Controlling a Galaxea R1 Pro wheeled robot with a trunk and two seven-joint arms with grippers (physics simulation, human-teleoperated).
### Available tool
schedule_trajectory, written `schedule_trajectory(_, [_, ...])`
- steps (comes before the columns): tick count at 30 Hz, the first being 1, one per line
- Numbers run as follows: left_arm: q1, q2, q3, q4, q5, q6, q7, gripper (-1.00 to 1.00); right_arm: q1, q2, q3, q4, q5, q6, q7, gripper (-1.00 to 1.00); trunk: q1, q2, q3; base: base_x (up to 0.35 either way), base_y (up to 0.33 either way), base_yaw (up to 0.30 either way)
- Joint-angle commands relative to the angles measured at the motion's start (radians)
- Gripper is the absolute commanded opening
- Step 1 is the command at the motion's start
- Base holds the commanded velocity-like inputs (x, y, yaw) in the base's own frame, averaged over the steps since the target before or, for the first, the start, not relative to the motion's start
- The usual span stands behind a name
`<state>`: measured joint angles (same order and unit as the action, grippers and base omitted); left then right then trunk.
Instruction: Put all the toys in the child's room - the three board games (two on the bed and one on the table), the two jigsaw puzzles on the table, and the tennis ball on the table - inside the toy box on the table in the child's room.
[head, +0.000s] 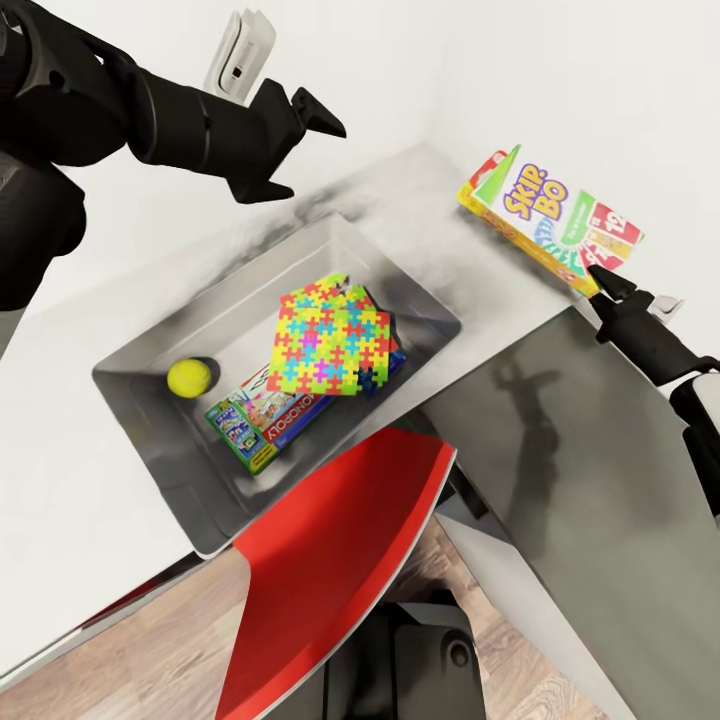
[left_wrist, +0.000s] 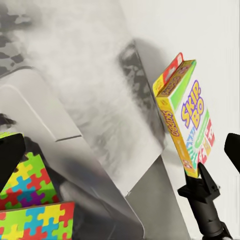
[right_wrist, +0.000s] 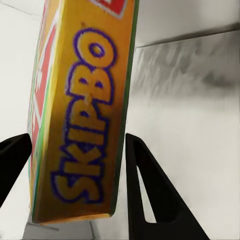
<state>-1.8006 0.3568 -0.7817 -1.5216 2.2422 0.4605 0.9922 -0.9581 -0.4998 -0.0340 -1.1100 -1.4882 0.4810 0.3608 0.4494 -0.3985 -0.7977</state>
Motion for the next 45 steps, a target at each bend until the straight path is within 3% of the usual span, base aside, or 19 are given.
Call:
schedule_trajectory(1, [-0.001,-0.009,-0.001,0.000,0.003,-0.009,0.004,1.00,-0.001,0.000,-0.001,-0.003,-0.006,0.012,0.000,-1.00,0.001,-0.002,0.000,0.000,0.000,0.000])
schedule_trajectory(2, [-0.001,-0.009,-0.001,0.000,0.003,-0.009,0.004,1.00,-0.001,0.000,-0.001,-0.003,-0.006,0.012,0.000,-1.00,0.001,-0.002,0.000,0.000,0.000,0.000])
schedule_trajectory(6, [-0.001,-0.053,0.001,0.001,-0.001,-0.035,0.003,1.00,-0.001,0.000,-0.001,-0.013,-0.006,0.021,0.000,-1.00,0.001,-0.002,0.002,0.000,0.000,0.000])
schedule_trajectory(15, [0.048,-0.104,0.016,0.016,0.013,-0.057,-0.014,1.00,0.015,0.002,0.007,0.009,-0.013,0.014,0.029,-1.00,0.001,-0.002,0.002,0.000,0.000,0.000])
schedule_trajectory(28, [0.048,-0.176,0.016,0.016,0.013,-0.057,-0.014,1.00,0.015,0.002,0.007,0.009,-0.013,0.014,0.029,-1.00,0.001,-0.002,0.002,0.000,0.000,0.000])
schedule_trajectory(45, [0.048,-0.176,0.016,0.016,0.013,-0.057,-0.014,1.00,0.015,0.002,0.007,0.009,-0.013,0.014,0.029,-1.00,0.001,-0.002,0.002,0.000,0.000,0.000])
